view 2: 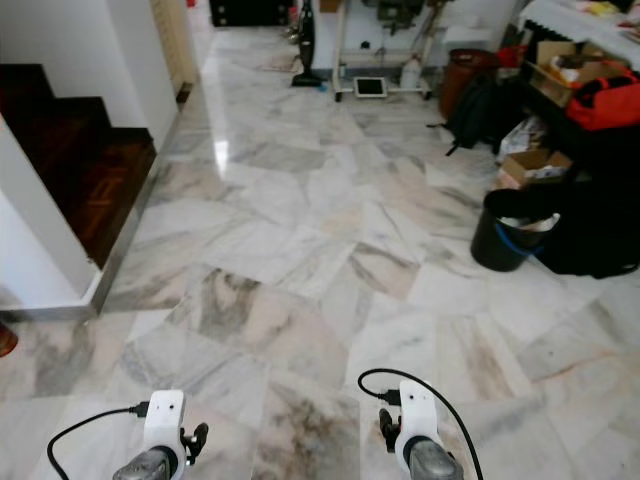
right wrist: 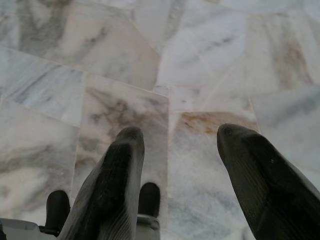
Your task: Setting the table
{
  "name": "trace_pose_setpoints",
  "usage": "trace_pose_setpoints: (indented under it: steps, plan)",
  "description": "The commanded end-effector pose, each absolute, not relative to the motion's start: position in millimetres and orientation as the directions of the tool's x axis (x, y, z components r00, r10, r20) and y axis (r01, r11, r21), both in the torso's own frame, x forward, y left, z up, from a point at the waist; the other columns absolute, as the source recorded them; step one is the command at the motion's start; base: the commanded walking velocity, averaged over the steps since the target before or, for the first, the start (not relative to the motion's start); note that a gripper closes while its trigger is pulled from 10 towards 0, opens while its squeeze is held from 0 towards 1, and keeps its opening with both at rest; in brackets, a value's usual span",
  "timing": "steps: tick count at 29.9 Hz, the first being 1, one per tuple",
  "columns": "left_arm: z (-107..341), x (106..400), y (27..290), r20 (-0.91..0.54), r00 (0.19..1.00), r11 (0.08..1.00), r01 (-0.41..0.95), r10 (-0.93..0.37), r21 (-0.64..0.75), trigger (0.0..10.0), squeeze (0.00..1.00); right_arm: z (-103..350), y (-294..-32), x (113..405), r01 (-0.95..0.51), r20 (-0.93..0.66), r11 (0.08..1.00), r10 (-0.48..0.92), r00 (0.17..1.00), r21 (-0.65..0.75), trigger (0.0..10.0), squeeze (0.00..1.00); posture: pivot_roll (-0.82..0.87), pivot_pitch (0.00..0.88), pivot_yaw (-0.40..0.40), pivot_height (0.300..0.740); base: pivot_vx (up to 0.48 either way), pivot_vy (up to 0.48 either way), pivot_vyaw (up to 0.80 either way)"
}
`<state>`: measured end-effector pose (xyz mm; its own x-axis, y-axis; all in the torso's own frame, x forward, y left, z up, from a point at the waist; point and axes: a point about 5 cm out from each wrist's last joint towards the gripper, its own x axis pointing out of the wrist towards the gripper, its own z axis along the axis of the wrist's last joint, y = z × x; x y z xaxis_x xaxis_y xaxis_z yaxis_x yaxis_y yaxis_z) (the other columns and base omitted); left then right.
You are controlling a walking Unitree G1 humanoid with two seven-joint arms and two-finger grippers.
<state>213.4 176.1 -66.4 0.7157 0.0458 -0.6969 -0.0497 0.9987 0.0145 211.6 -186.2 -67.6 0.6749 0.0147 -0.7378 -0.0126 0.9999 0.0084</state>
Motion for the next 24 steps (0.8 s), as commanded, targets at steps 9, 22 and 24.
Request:
trace_pose_setpoints:
  steps: [9, 22, 24]
  plan:
    - [-68.3, 209.5, 178.2, -0.700, 0.712, 0.997, -0.078, 0.061, 0.009, 10.0, 0.00, -67.5, -186.3, 212.6, -0.016, -0.746, 1.000, 0.013, 0.666, 0.003, 10.0, 0.00, 0.09, 0.014, -0.056, 0.715, 0.000, 0.000, -0.75]
    - [-68.4, 208.8, 178.9, -0.698, 0.713, 0.997, -0.071, 0.059, 0.012, 10.0, 0.00, -68.9, -186.4, 210.4, -0.003, -0.752, 1.000, 0.003, 0.659, 0.001, 10.0, 0.00, 0.08, 0.043, -0.051, 0.715, 0.000, 0.000, -0.74]
    - [-68.3, 209.1, 178.6, -0.697, 0.714, 0.998, -0.066, 0.057, 0.014, 10.0, 0.00, -68.8, -186.0, 210.7, 0.000, -0.751, 1.000, 0.001, 0.661, 0.002, 10.0, 0.00, 0.08, 0.048, -0.049, 0.715, 0.000, 0.000, -0.74]
